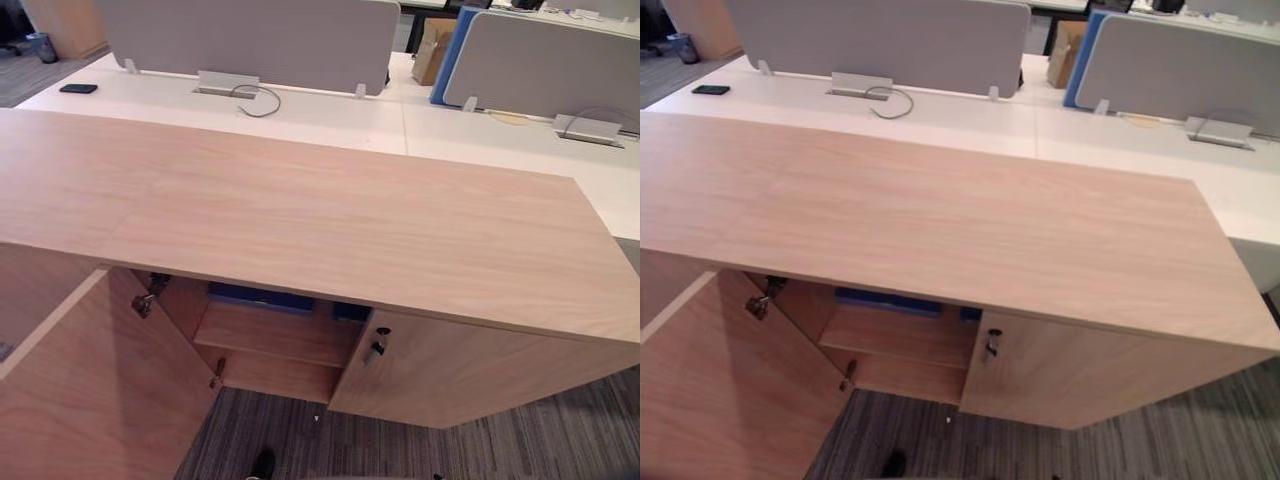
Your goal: Walk over to the cabinet, pick up the folder, carry it to the office cabinet, place the folder inside the office cabinet, then close the office cabinet door
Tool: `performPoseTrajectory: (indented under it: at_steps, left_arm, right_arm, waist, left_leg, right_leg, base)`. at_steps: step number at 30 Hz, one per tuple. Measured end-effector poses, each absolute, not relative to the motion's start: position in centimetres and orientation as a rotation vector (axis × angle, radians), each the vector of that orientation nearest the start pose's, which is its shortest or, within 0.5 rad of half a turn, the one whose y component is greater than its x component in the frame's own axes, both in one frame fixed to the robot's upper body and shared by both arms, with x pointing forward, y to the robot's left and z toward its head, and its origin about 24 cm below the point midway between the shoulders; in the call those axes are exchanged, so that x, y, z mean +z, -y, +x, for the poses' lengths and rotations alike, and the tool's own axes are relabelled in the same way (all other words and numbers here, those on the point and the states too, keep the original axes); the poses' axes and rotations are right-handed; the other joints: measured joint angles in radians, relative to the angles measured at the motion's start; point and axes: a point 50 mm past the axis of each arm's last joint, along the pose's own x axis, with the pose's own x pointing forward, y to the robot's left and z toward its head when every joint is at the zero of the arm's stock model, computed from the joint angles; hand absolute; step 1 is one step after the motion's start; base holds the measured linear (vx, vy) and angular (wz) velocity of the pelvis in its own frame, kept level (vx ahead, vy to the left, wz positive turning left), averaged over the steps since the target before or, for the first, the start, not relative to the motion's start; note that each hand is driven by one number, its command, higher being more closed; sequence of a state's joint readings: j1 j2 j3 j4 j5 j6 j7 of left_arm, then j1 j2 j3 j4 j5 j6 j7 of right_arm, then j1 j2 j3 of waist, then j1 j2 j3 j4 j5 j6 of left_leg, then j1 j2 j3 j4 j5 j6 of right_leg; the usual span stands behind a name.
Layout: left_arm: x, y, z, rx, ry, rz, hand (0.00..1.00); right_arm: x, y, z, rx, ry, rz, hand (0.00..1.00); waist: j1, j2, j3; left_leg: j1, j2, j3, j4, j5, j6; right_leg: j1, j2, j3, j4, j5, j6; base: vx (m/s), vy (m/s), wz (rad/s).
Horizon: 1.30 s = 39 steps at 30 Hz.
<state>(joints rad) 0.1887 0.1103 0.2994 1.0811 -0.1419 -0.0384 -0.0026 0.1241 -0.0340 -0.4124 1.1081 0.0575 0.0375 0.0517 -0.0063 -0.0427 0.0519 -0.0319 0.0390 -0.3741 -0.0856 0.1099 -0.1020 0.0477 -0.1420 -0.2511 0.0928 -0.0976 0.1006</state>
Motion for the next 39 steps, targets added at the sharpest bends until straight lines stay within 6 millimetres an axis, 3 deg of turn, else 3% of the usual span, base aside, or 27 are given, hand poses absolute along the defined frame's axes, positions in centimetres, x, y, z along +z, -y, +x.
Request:
performPoseTrajectory:
  at_steps: [3,4,6,7,9,10,11,12,13,14,15,16,17,18,19,21,22,24,27,29,31,33,39]
  left_arm:
    - [-16.3,-23.1,4.1,0.496,-1.143,-0.188,0.0]
    - [-16.3,-23.2,4.2,0.505,-1.137,-0.196,0.0]
    - [-16.0,-23.1,5.3,0.554,-1.078,-0.246,0.0]
    - [-15.9,-23.0,5.5,0.56,-1.066,-0.258,0.0]
    - [-16.0,-22.4,5.6,0.582,-1.053,-0.298,0.0]
    - [-16.2,-21.8,5.5,0.582,-1.06,-0.32,0.0]
    - [-16.2,-21.6,5.4,0.581,-1.064,-0.326,0.0]
    - [-16.3,-21.6,5.2,0.595,-1.066,-0.336,0.0]
    - [-16.2,-22.4,5.0,0.616,-1.066,-0.328,0.0]
    - [-16.5,-22.3,3.8,0.649,-1.102,-0.351,0.0]
    - [-16.7,-21.9,3.0,0.677,-1.121,-0.383,0.0]
    - [-16.7,-21.8,2.8,0.686,-1.126,-0.391,0.0]
    - [-16.7,-21.8,2.7,0.689,-1.127,-0.391,0.0]
    - [-16.7,-22.0,3.1,0.698,-1.115,-0.398,0.0]
    - [-16.7,-22.3,3.2,0.711,-1.114,-0.4,0.0]
    - [-16.8,-22.2,2.9,0.736,-1.13,-0.426,0.0]
    - [-16.9,-22.1,2.7,0.733,-1.141,-0.426,0.0]
    - [-16.9,-21.7,2.7,0.689,-1.159,-0.394,0.0]
    - [-16.8,-22.1,3.2,0.634,-1.162,-0.334,0.0]
    - [-16.8,-22.1,3.2,0.622,-1.167,-0.319,0.0]
    - [-16.8,-22.2,3.1,0.625,-1.167,-0.32,0.0]
    - [-16.9,-21.9,3.1,0.623,-1.17,-0.329,0.0]
    - [-17.0,-21.4,2.8,0.63,-1.175,-0.359,0.0]
  right_arm:
    - [-17.0,20.5,5.5,-0.425,-1.196,0.284,0.0]
    - [-16.9,20.6,5.7,-0.428,-1.188,0.284,0.0]
    - [-16.9,20.8,5.5,-0.474,-1.18,0.305,0.0]
    - [-16.8,20.9,5.7,-0.479,-1.175,0.309,0.0]
    - [-16.4,21.8,7.3,-0.498,-1.128,0.306,0.0]
    - [-16.2,22.3,8.0,-0.52,-1.104,0.318,0.0]
    - [-16.2,22.4,8.2,-0.53,-1.099,0.328,0.0]
    - [-16.2,22.3,8.1,-0.531,-1.104,0.337,0.0]
    - [-16.5,21.8,7.7,-0.535,-1.12,0.354,0.0]
    - [-16.7,22.0,6.9,-0.575,-1.14,0.388,0.0]
    - [-16.7,22.4,6.1,-0.619,-1.145,0.408,0.0]
    - [-16.9,22.6,4.8,-0.655,-1.175,0.421,0.0]
    - [-16.9,22.7,4.2,-0.685,-1.181,0.447,0.0]
    - [-17.1,22.6,3.6,-0.72,-1.192,0.485,0.0]
    - [-17.2,22.5,3.0,-0.736,-1.209,0.5,0.0]
    - [-17.2,22.6,2.9,-0.748,-1.205,0.497,0.0]
    - [-17.1,22.7,2.9,-0.754,-1.201,0.496,0.0]
    - [-17.0,23.4,3.3,-0.781,-1.175,0.506,0.0]
    - [-17.0,23.1,3.8,-0.782,-1.163,0.526,0.0]
    - [-17.0,23.0,4.1,-0.774,-1.161,0.529,0.0]
    - [-17.0,22.9,4.2,-0.764,-1.162,0.523,0.0]
    - [-17.0,22.8,4.8,-0.748,-1.153,0.521,0.0]
    - [-16.8,23.0,5.7,-0.733,-1.134,0.515,0.0]
  waist:
    - [0.006,0.0,0.012]
    - [0.003,-0.001,0.02]
    - [-0.006,0.0,0.044]
    - [-0.004,0.003,0.05]
    - [-0.002,0.038,0.077]
    - [-0.001,0.069,0.086]
    - [0.0,0.076,0.088]
    - [-0.008,0.066,0.088]
    - [-0.02,0.034,0.095]
    - [-0.009,0.046,0.097]
    - [-0.016,0.058,0.094]
    - [-0.023,0.058,0.093]
    - [-0.031,0.067,0.09]
    - [-0.047,0.052,0.083]
    - [-0.06,0.037,0.088]
    - [-0.06,0.039,0.099]
    - [-0.062,0.043,0.1]
    - [-0.056,0.058,0.09]
    - [-0.055,0.061,0.095]
    - [-0.055,0.066,0.098]
    - [-0.052,0.067,0.098]
    - [-0.046,0.075,0.097]
    - [-0.045,0.091,0.097]
  left_leg:
    - [-0.002,-0.012,0.017,0.008,0.004,0.005]
    - [-0.011,-0.01,0.081,0.019,-0.002,0.017]
    - [-0.077,0.036,0.451,0.137,-0.06,0.106]
    - [-0.093,0.05,0.518,0.169,-0.069,0.115]
    - [-0.144,0.097,0.713,0.283,-0.096,0.143]
    - [-0.171,0.103,0.728,0.325,-0.094,0.15]
    - [-0.179,0.096,0.721,0.324,-0.096,0.154]
    - [-0.174,0.074,0.748,0.277,-0.111,0.171]
    - [-0.2,0.102,0.811,0.41,-0.147,0.192]
    - [-0.207,0.169,0.826,0.578,-0.201,0.154]
    - [-0.206,0.181,0.831,0.596,-0.214,0.143]
    - [-0.175,0.138,0.855,0.555,-0.198,0.179]
    - [-0.168,0.115,0.834,0.501,-0.187,0.188]
    - [-0.15,0.059,0.784,0.367,-0.127,0.156]
    - [-0.141,0.008,0.744,0.281,-0.095,0.136]
    - [-0.145,0.029,0.814,0.311,-0.172,0.105]
    - [-0.143,0.035,0.839,0.305,-0.163,0.101]
    - [-0.115,-0.042,0.821,0.143,-0.068,0.132]
    - [-0.103,-0.074,0.777,0.02,0.002,0.143]
    - [-0.092,-0.073,0.763,0.0,0.016,0.142]
    - [-0.079,-0.065,0.761,0.0,0.021,0.135]
    - [-0.07,-0.043,0.77,-0.005,0.029,0.122]
    - [-0.071,0.009,0.78,-0.007,0.046,0.089]
  right_leg:
    - [0.007,-0.022,-0.03,0.041,-0.025,0.005]
    - [0.012,-0.036,-0.047,0.055,-0.032,0.007]
    - [0.025,-0.089,-0.139,0.103,-0.059,0.019]
    - [0.024,-0.102,-0.158,0.112,-0.06,0.021]
    - [0.021,-0.138,-0.197,0.142,-0.066,0.029]
    - [0.02,-0.149,-0.212,0.167,-0.078,0.031]
    - [0.017,-0.148,-0.211,0.167,-0.09,0.022]
    - [0.037,-0.134,-0.2,0.098,-0.109,0.001]
    - [0.057,-0.156,-0.21,0.058,-0.075,0.006]
    - [0.072,-0.169,-0.254,0.093,-0.051,0.046]
    - [0.074,-0.177,-0.288,0.137,-0.052,0.046]
    - [0.054,-0.215,-0.352,0.239,-0.063,0.035]
    - [0.034,-0.219,-0.37,0.268,-0.104,0.048]
    - [-0.001,-0.198,-0.383,0.229,-0.13,0.03]
    - [0.004,-0.213,-0.42,0.207,-0.097,0.039]
    - [-0.001,-0.25,-0.478,0.244,-0.09,0.038]
    - [0.001,-0.262,-0.493,0.262,-0.09,0.037]
    - [-0.046,-0.306,-0.511,0.307,-0.061,-0.005]
    - [-0.059,-0.293,-0.51,0.282,-0.056,-0.01]
    - [-0.055,-0.276,-0.508,0.263,-0.057,-0.009]
    - [-0.038,-0.26,-0.506,0.241,-0.057,-0.009]
    - [-0.026,-0.233,-0.506,0.219,-0.05,0.017]
    - [-0.022,-0.172,-0.506,0.182,-0.057,0.012]
  base:
    - [0.02,-0.006,0.32]
    - [0.0,0.055,0.8]
    - [-0.02,0.072,1.14]
    - [0.0,0.107,0.93]
    - [0.04,0.159,0.7]
    - [0.04,0.146,0.61]
    - [0.03,0.142,0.78]
    - [0.04,0.092,0.87]
    - [0.11,0.085,0.8]
    - [0.21,0.13,0.65]
    - [0.23,0.157,0.66]
    - [0.18,0.157,0.88]
    - [0.06,0.052,1.32]
    - [-0.02,0.022,1.64]
    - [-0.06,-0.007,1.54]
    - [0.03,0.097,0.87]
    - [0.06,0.145,0.64]
    - [0.03,0.194,0.54]
    - [0.05,0.195,0.44]
    - [0.0,0.029,0.2]
    - [-0.04,-0.059,0.03]
    - [-0.06,-0.128,-0.2]
    - [-0.06,-0.123,-0.13]
